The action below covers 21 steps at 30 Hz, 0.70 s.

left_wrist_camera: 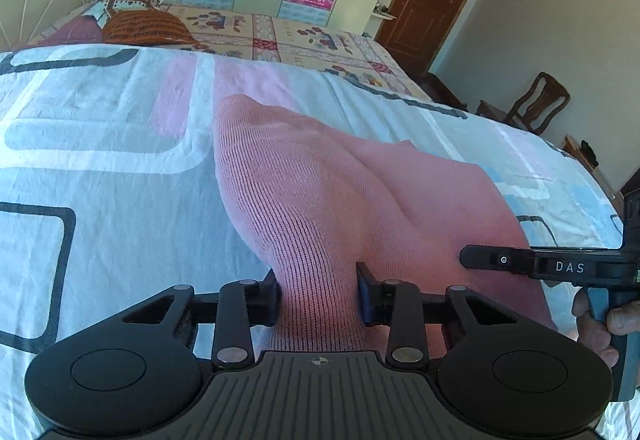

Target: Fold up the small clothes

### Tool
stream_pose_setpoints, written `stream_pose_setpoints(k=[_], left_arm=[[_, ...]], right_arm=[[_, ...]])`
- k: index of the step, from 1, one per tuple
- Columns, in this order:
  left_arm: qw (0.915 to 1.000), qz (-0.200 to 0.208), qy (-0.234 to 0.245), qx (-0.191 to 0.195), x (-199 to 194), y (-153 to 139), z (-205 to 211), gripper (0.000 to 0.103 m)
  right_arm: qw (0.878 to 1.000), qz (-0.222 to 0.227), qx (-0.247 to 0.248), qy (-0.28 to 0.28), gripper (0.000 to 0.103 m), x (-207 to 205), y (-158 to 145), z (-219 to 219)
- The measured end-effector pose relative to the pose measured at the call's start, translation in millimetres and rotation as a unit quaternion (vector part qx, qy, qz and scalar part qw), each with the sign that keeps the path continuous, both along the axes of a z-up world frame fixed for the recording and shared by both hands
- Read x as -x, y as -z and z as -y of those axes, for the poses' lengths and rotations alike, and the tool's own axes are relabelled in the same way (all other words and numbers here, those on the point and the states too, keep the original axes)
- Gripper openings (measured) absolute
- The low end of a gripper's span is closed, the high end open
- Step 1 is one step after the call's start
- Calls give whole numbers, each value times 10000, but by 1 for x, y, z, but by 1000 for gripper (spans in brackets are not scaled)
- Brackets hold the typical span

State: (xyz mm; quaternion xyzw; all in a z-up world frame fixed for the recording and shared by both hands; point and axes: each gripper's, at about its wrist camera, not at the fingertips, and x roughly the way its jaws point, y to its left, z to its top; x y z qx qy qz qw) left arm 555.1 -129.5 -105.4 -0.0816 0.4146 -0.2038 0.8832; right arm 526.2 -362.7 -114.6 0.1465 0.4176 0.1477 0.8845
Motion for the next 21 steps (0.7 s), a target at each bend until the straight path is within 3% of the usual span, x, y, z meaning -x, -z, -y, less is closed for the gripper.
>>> stream_pose_setpoints(k=[6,11,16,21], left_arm=[[9993,300,151,176,15,-24,-30,33],[9986,504,49,177,28,-46,-94,33],[9987,473,-184,-42,38,-50,-182,33],[9986,293,-418,-103,46,-32,-261,33]], right_arm=[[9987,400,319,11,18,12,-37,-29],[9972,639,350,-167,18,14,-59,-82],[9969,637,165,-439,18,7,-53,-157],[9972,415,-106,-620,18,-3,-30,-229]])
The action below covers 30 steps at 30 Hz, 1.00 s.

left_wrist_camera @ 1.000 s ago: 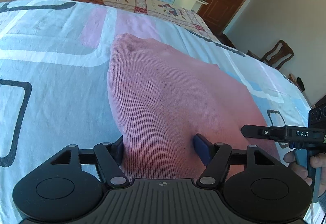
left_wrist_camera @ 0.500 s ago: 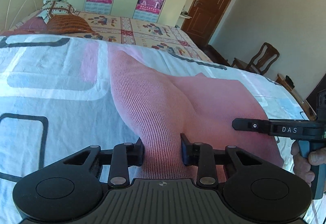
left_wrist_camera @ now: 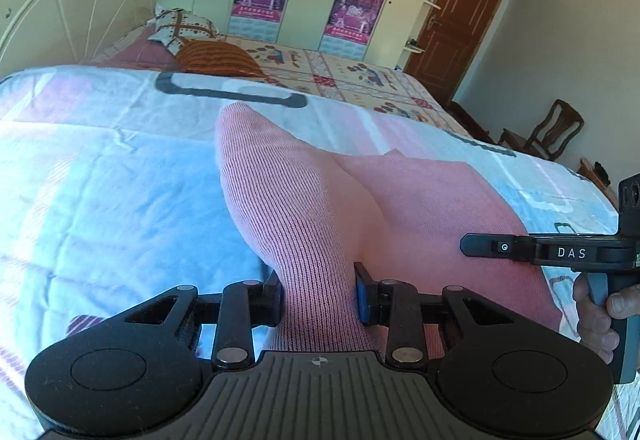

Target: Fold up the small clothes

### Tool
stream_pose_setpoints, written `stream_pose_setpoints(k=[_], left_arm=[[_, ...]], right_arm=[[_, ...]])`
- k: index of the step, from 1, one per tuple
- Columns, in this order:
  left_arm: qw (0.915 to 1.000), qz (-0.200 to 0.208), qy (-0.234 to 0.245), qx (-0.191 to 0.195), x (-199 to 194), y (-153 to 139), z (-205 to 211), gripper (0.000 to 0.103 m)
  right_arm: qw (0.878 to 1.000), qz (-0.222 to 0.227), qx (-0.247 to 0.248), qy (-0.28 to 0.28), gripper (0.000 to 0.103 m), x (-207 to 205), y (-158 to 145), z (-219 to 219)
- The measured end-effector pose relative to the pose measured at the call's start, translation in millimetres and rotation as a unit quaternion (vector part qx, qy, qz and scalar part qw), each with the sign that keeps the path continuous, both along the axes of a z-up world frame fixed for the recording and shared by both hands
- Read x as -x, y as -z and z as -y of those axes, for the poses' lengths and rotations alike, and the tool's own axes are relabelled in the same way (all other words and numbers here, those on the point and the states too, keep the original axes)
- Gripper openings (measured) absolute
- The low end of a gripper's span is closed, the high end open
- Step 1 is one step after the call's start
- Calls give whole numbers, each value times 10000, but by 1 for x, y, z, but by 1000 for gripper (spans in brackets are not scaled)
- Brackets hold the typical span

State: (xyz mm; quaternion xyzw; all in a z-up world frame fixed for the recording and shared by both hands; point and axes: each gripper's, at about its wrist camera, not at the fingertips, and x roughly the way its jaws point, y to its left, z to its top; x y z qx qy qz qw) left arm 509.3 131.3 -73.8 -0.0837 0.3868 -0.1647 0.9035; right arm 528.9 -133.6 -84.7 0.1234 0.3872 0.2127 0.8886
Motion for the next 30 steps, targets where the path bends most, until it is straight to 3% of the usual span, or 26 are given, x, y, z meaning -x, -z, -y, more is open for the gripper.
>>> stream_pose_setpoints(k=[5,6,9,12,14,15,16,19,22,24,27,30], left_arm=[[9997,-157,-71,198,5,33,-48,33],[9994,-226,-77,245,4,42,-52,39],[9979,-313,-415,395,7,67,-62,75],[9963,-291,-538,602,9,77,-68,77],[9968,-240,-563,514,11,71,-67,77],[9971,-136,-595,453,15,64,-68,75],[9974,-7,-597,396,20,57,-70,63],[9970,344,-555,425,30,33,-85,39],[9979,426,-21,477,18,22,-78,26],[9986,306,361,226,4,25,-61,19],[9987,-106,471,-145,-11,45,-45,16],[9990,-133,435,-15,-8,46,-46,16]], right_arm=[[9997,-183,-82,-143,18,-3,20,-37],[9996,-249,-68,-136,18,-5,26,-40],[9982,-584,12,156,18,-7,49,-40],[9966,-697,-238,374,19,0,61,-31],[9963,-714,-187,430,22,1,58,-29],[9964,-692,-106,478,28,4,55,-28],[9965,-637,11,548,30,7,49,-27],[9976,-217,323,565,22,18,22,-29],[9980,95,561,260,16,18,6,-42],[9971,89,753,33,11,8,9,-55],[9897,-291,1401,107,0,-11,31,-66],[9880,-348,1475,296,0,-17,43,-59]])
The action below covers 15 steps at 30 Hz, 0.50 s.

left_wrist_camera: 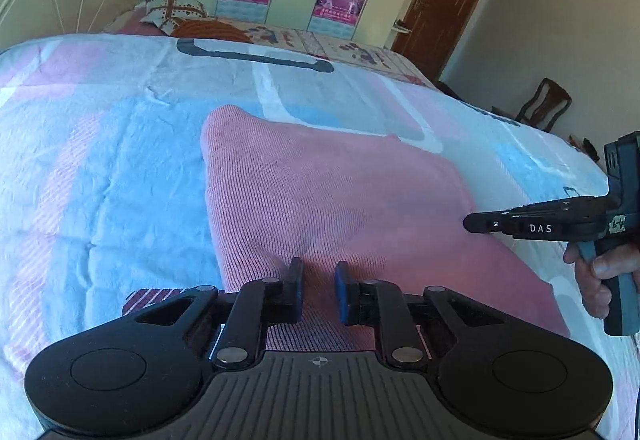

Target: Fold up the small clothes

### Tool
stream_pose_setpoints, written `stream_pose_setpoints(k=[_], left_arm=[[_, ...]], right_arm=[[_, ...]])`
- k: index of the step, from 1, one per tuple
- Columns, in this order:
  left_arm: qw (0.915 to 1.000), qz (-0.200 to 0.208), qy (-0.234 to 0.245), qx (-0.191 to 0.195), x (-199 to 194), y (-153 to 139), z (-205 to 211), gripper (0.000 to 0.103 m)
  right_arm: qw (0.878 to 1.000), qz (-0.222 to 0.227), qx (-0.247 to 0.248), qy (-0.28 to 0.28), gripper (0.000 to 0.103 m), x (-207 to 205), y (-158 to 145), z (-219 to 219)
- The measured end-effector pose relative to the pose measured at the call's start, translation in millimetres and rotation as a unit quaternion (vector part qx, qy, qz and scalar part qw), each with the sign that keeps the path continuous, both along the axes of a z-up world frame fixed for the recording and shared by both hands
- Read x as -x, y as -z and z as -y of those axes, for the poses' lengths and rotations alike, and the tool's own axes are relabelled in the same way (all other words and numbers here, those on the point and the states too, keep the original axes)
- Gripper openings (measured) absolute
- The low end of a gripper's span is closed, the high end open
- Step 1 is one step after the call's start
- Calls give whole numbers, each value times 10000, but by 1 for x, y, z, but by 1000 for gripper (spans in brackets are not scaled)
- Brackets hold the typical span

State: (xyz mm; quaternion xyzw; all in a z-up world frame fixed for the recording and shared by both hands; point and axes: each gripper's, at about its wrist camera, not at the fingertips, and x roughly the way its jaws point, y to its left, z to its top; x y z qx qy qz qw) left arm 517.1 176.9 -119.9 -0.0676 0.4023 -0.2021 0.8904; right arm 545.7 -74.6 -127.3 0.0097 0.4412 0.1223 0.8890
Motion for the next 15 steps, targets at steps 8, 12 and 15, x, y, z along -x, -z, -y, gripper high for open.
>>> stream_pose_setpoints(k=[8,12,15], left_arm=[[9994,309,79,157,37,-22,-16,16],[9997,234,14,-62,54,-6,-9,16],[9995,196,-245,45,52,-5,-11,16]], right_arm=[[9991,378,99,-164,5,37,-33,-2],[9972,258,113,-692,3,61,-34,-16],[9955,87,772,-549,0,61,-8,-25]])
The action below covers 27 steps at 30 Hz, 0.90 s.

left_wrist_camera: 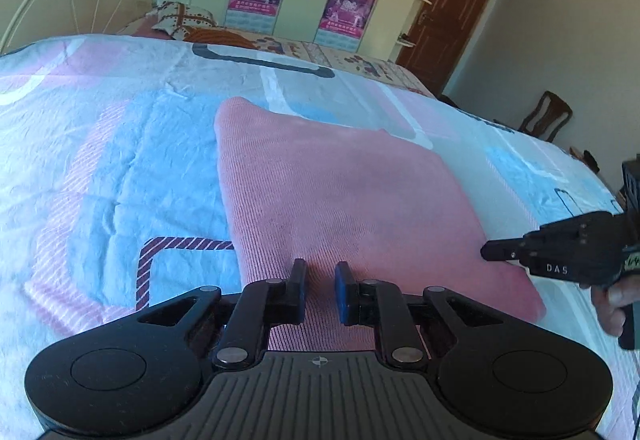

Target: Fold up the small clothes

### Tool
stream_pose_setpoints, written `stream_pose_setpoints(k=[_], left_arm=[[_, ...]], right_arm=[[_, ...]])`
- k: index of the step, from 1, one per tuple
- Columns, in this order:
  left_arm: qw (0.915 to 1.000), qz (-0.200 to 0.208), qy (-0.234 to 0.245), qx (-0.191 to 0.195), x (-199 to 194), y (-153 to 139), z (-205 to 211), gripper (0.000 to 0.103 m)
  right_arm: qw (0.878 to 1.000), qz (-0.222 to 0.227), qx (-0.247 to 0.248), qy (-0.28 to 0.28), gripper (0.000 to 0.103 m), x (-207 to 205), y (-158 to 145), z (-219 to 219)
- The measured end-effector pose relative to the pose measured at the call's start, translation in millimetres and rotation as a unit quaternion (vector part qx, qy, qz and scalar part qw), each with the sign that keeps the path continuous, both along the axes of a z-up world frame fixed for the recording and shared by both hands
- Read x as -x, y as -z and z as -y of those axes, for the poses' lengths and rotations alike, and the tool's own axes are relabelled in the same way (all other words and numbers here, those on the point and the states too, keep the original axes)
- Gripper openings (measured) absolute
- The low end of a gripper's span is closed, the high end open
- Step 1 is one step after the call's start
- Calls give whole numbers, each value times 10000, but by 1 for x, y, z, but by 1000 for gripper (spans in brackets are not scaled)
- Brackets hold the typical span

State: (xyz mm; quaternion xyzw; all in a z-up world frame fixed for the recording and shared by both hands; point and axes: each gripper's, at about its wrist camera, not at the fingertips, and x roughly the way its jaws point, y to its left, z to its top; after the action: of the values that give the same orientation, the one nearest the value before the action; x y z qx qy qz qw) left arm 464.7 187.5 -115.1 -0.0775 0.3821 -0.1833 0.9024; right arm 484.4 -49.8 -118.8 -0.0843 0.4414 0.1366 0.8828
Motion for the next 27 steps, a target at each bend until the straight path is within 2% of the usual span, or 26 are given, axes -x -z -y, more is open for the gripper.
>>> stream_pose_setpoints(k=[2,5,7,10,13,16,23,27], left_arm=[[9997,97,-46,-215,1,0,7,16],[9992,207,-159,-299,17,-11,10,16],[9992,231,-212,-227,33,-18,7,16],[9991,148,-255,-314,56,-15,7,16],[9983,-27,-347,-463,68,-3,8,16],[9969,-156,-461,-624,72,9,9,16],[9948,-134,-645,-777,78,12,16,16],[9931,-109,-694,-934,80,11,22,16]], right_arm=[[9998,52,-117,132,0,1,1,1],[9994,203,238,178,2,6,-4,-5],[9994,355,17,54,2,19,-19,-3],[9989,302,-214,-279,2,45,-29,-6],[9982,219,-77,-553,1,61,-21,-14],[9989,54,362,-280,0,58,0,-12],[9998,92,148,-84,0,59,7,-8],[9996,152,240,-82,0,63,9,-11]])
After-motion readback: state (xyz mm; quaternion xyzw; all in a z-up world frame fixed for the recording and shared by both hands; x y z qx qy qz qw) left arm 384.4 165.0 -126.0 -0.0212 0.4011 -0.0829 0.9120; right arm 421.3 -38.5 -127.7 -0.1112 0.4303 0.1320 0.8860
